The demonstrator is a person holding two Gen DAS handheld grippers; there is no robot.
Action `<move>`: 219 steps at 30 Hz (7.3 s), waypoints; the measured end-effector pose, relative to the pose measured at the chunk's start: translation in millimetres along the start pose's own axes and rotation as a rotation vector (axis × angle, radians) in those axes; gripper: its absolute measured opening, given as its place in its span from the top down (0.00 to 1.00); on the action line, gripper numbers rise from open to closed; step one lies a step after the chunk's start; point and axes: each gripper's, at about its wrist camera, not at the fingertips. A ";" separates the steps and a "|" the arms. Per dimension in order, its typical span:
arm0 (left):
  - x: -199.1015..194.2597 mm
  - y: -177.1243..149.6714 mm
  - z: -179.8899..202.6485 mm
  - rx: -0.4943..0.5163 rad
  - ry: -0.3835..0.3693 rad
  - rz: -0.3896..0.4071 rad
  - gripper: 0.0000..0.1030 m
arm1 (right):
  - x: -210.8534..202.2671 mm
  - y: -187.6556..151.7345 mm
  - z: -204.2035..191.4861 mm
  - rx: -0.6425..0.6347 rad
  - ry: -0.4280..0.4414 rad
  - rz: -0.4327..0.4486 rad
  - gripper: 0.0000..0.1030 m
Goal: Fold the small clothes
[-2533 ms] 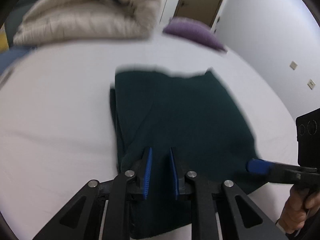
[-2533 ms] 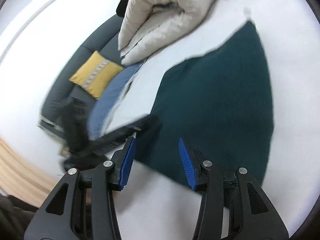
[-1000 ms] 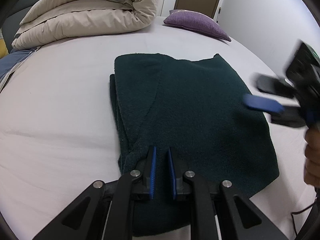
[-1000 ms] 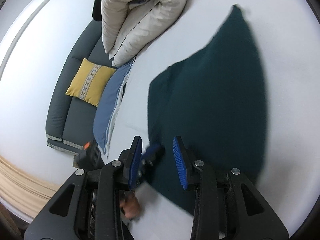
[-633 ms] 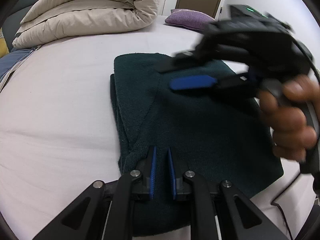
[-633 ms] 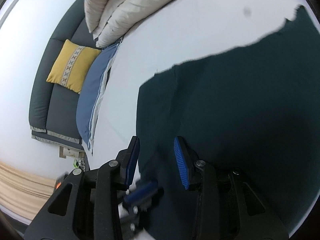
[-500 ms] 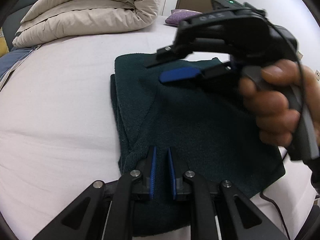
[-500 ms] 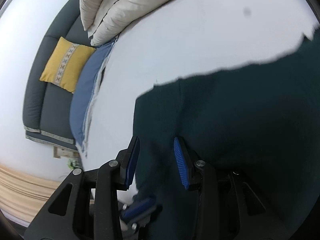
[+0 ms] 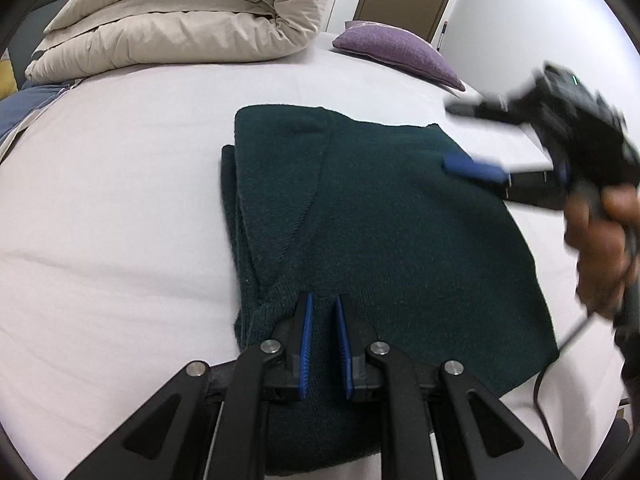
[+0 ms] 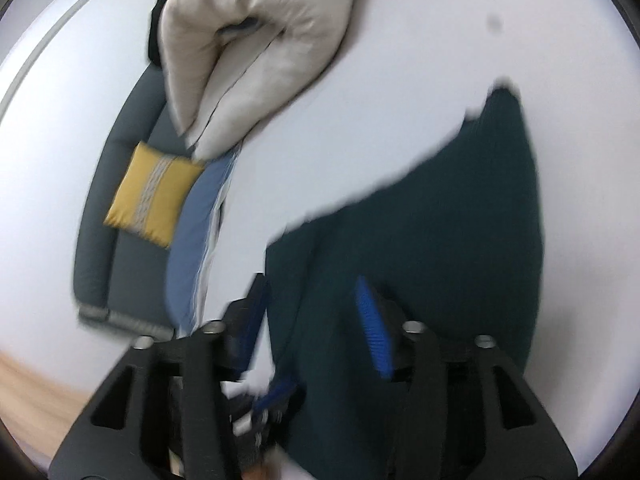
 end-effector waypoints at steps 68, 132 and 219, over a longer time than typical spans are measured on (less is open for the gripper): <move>29.4 22.8 -85.7 -0.476 -0.611 -0.028 0.75 | -0.3 -75.0 49.7 0.005 -0.098 -0.009 0.60; -94.4 -134.7 110.2 -0.158 -0.411 -0.060 0.64 | -188.5 -416.5 125.0 0.093 0.051 -0.079 0.48; -211.2 -160.8 135.5 -0.020 0.316 0.072 0.00 | -220.5 -488.6 -45.0 -0.335 -0.810 0.508 0.00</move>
Point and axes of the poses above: each gripper's, at about its wrist camera, not at the fingertips, and x roughly the way its jaws point, z to its right, y to its top, and after that the axes turned 9 degrees about x, right-handed
